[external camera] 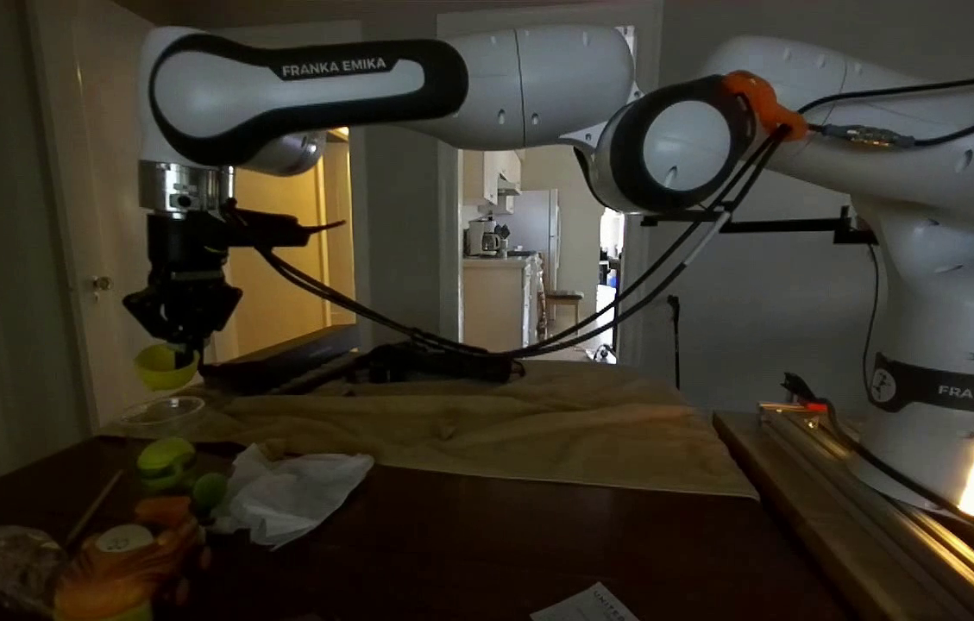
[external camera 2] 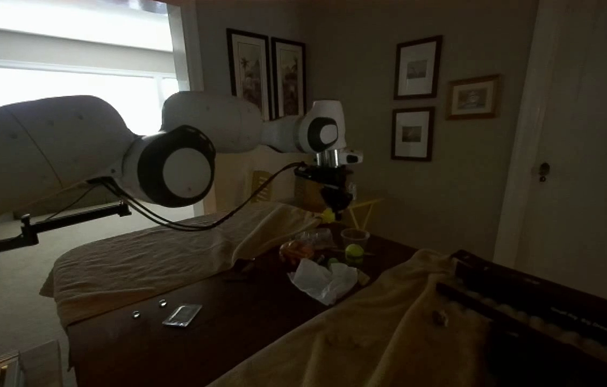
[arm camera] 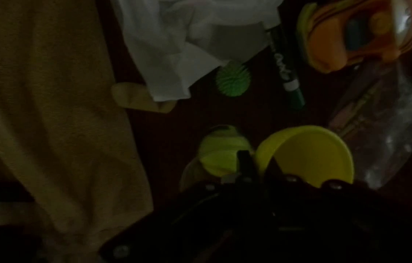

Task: Put the cup upright, then put the green ball and the yellow bowl in the cup

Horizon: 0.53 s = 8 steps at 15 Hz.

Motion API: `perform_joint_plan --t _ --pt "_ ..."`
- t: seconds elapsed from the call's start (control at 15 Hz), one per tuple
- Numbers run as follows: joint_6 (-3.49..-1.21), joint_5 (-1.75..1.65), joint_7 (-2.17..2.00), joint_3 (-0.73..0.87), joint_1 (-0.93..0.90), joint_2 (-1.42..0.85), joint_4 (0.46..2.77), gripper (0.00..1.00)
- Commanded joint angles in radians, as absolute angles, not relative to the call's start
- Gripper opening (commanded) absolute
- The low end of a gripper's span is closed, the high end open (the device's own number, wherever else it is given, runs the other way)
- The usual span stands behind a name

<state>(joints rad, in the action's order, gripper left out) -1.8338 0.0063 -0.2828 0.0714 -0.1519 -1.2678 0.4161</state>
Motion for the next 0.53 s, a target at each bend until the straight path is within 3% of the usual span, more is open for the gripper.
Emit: perform_joint_plan --t 0.0,0.47 --pt "-1.923 -0.019 -0.345 0.090 -0.102 -1.290 0.425 0.02" --pt "-2.046 -0.023 -0.314 0.095 -0.077 -1.332 0.431 0.02"
